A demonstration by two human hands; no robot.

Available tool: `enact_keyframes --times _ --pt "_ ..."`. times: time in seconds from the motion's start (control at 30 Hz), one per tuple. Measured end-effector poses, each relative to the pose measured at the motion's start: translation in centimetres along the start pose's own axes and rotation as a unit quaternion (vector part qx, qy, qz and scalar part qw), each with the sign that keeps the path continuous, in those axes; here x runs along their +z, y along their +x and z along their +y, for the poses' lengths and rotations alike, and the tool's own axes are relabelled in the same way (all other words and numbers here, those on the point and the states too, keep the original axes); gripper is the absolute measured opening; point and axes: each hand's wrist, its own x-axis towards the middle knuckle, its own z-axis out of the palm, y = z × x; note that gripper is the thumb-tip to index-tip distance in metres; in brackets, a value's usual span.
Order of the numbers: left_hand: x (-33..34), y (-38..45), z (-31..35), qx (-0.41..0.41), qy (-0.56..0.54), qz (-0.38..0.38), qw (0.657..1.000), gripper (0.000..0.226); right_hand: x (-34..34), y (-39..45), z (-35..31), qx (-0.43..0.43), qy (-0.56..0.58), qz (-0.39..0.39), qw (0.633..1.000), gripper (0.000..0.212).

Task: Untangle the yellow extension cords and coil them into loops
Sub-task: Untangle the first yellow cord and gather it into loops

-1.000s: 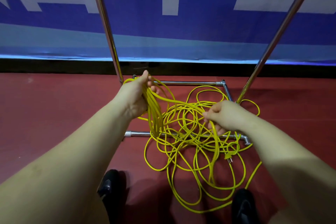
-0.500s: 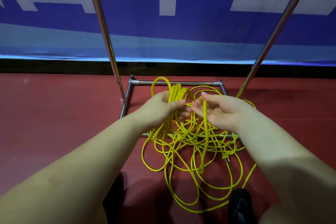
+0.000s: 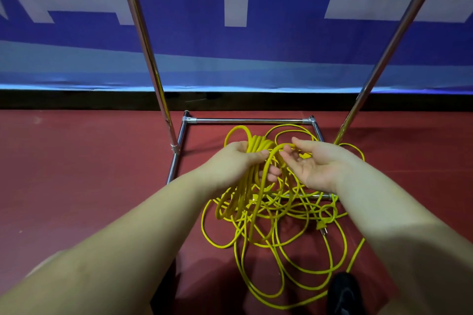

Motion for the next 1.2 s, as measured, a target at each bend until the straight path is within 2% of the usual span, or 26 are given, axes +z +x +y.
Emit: enact_keyframes --times 0.1,0.17,0.23,0.27,0.3,0.37,0.43,0.47,0.5,0.6,0.67,0.73,0.8,0.83,0.9,0.97,1.0,1.03,1.07,1.1,1.17,1.2 --pt "0.0 -0.3 0.2 0.0 0.017 -0.015 1.0 0.008 0.2 0.0 0.1 0.014 0.031 -0.01 0.999 0.012" --pt "-0.1 -0.4 0.3 0.004 0.027 -0.013 1.0 0.008 0.4 -0.2 0.3 0.009 0.009 -0.026 1.0 0.015" --pt "-0.5 -0.3 0.5 0.009 0.009 0.009 1.0 0.009 0.6 -0.5 0.5 -0.015 -0.079 -0.045 0.996 0.023" --pt "-0.7 -0.2 0.6 0.012 -0.011 0.026 1.0 0.009 0.6 -0.6 0.6 -0.04 -0.163 -0.048 0.985 0.027" --pt "-0.9 -0.1 0.7 0.013 -0.04 0.048 0.998 0.009 0.7 -0.8 0.9 -0.069 -0.27 -0.047 0.959 0.031" --pt "-1.0 0.1 0.9 0.012 -0.101 0.093 0.99 0.012 0.7 -0.9 1.8 -0.13 -0.485 -0.04 0.864 0.036" --pt "-0.9 0.1 1.1 0.012 -0.142 0.123 0.982 0.01 0.6 -0.9 2.8 -0.203 -0.596 -0.061 0.775 0.027" --pt "-0.8 0.0 1.2 0.009 -0.157 0.134 0.979 0.012 0.6 -0.8 3.3 -0.245 -0.608 -0.07 0.752 0.02" --pt "-0.8 0.0 1.3 0.004 -0.172 0.141 0.975 0.015 0.5 -0.7 3.6 -0.281 -0.604 -0.074 0.742 0.018" --pt "-1.3 0.0 1.6 0.001 -0.22 0.157 0.963 0.019 0.4 -0.3 4.0 -0.339 -0.573 -0.06 0.744 0.04" --pt "-1.7 0.1 1.8 0.005 -0.247 0.168 0.954 0.016 0.5 0.0 4.2 -0.359 -0.574 -0.047 0.734 0.042" --pt "-1.8 0.0 1.8 0.001 -0.258 0.174 0.95 0.018 0.7 0.3 4.4 -0.326 -0.577 -0.071 0.746 0.035" --pt "-1.8 -0.2 2.0 0.003 -0.274 0.183 0.944 0.021 0.4 0.5 4.5 -0.263 -0.623 -0.107 0.729 0.027" --pt "-2.1 -0.2 2.1 0.007 -0.288 0.191 0.938 0.023 0.2 0.4 4.4 -0.229 -0.667 -0.124 0.699 0.02" --pt "-3.2 0.0 2.4 0.02 -0.318 0.215 0.923 0.024 -0.6 0.3 4.3 -0.171 -0.765 -0.141 0.604 0.01" --pt "-4.4 0.1 2.5 0.04 -0.343 0.245 0.906 0.019 -1.4 0.5 4.1 -0.152 -0.832 -0.127 0.519 0.018" --pt "-4.8 0.2 2.6 0.049 -0.346 0.256 0.902 0.018 -1.8 0.8 3.9 -0.162 -0.845 -0.108 0.497 0.023" --pt "-5.0 0.2 2.5 0.054 -0.34 0.264 0.901 0.019 -2.0 1.0 3.5 -0.184 -0.847 -0.089 0.49 0.026" --pt "-5.1 0.2 2.4 0.056 -0.33 0.272 0.902 0.021 -2.2 1.2 3.1 -0.21 -0.835 -0.071 0.504 0.025" --pt "-5.2 0.3 2.2 0.056 -0.319 0.28 0.903 0.024 -2.3 1.4 2.7 -0.24 -0.805 -0.054 0.54 0.022" --pt "-5.5 0.4 1.9 0.049 -0.3 0.286 0.909 0.025 -2.3 1.5 1.8 -0.3 -0.708 -0.025 0.639 0.017" --pt "-5.6 0.4 1.8 0.042 -0.292 0.286 0.912 0.026 -2.0 1.2 1.5 -0.317 -0.649 -0.015 0.692 0.022"
